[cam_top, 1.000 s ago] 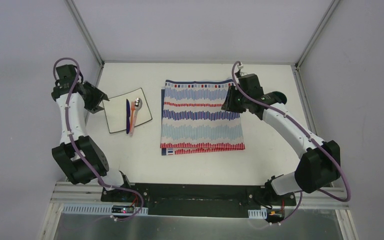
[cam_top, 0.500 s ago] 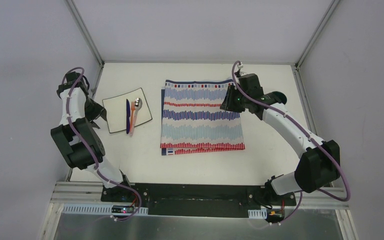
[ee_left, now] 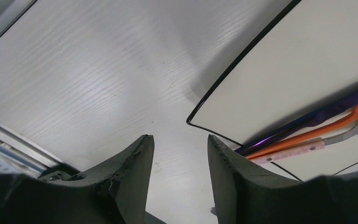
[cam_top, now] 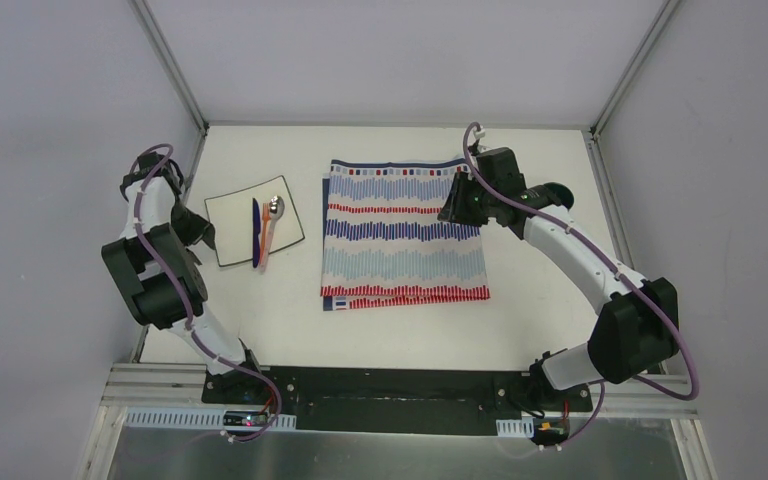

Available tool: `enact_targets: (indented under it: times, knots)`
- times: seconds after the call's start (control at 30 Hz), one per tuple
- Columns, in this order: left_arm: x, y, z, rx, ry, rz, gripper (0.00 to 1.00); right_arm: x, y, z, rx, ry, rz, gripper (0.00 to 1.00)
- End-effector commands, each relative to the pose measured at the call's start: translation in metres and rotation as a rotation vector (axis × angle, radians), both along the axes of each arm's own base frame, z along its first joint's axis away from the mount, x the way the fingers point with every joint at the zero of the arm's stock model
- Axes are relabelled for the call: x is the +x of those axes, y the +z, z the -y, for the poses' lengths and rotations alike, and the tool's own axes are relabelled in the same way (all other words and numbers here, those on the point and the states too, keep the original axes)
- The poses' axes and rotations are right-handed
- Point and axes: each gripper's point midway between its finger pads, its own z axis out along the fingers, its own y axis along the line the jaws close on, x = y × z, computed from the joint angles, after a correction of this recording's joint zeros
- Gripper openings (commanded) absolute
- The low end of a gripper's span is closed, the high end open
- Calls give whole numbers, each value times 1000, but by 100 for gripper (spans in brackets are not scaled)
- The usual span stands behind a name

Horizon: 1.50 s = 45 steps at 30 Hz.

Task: Set the dinner table for one person
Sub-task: Pick up the plate at the center of the board.

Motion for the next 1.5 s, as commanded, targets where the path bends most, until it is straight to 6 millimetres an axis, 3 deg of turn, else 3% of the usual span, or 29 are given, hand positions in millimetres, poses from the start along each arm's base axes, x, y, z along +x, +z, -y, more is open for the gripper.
enact_targets:
  times: [0.0, 0.17, 0.27, 0.5, 0.83, 1.0, 1.1, 1.2, 1.27, 1.33, 1.37, 1.4, 1.47]
  knots:
    - [29, 2, -1, -57, -8, 144, 48, 6, 25, 2, 11, -14, 62, 35]
    - [58, -10, -6, -237, -37, 290, 46, 6, 23, -1, 9, -2, 43, 35]
    - [78, -7, -8, -305, -75, 385, 46, 7, 17, -3, 2, 4, 28, 35]
    - [104, -17, -14, -397, -151, 431, 47, 11, 12, -6, -16, -2, 6, 35]
    - [113, -47, -21, -403, -184, 413, 46, 20, 8, -28, -49, 33, -15, 35]
    - [112, -53, -20, -410, -184, 406, 45, 27, 9, -56, 37, 92, -36, 35]
    - [115, -51, -17, -418, -193, 425, 44, 31, 19, -79, 138, 143, -24, 35]
    - [116, -51, -13, -414, -202, 424, 44, 54, 21, -90, 166, 144, 33, 35]
    - [117, -48, -11, -407, -209, 429, 43, 33, 37, -125, 397, 266, -79, 36]
    - [118, -46, -9, -403, -214, 429, 42, 50, 36, -135, 429, 284, 2, 36]
    - [119, -46, -7, -402, -218, 429, 42, 45, 41, -146, 513, 310, -45, 36]
    - [119, -46, -6, -402, -221, 429, 41, 27, 53, -159, 639, 365, -165, 36]
    - [120, -45, -4, -399, -228, 427, 39, 35, 47, -169, 687, 379, -187, 36]
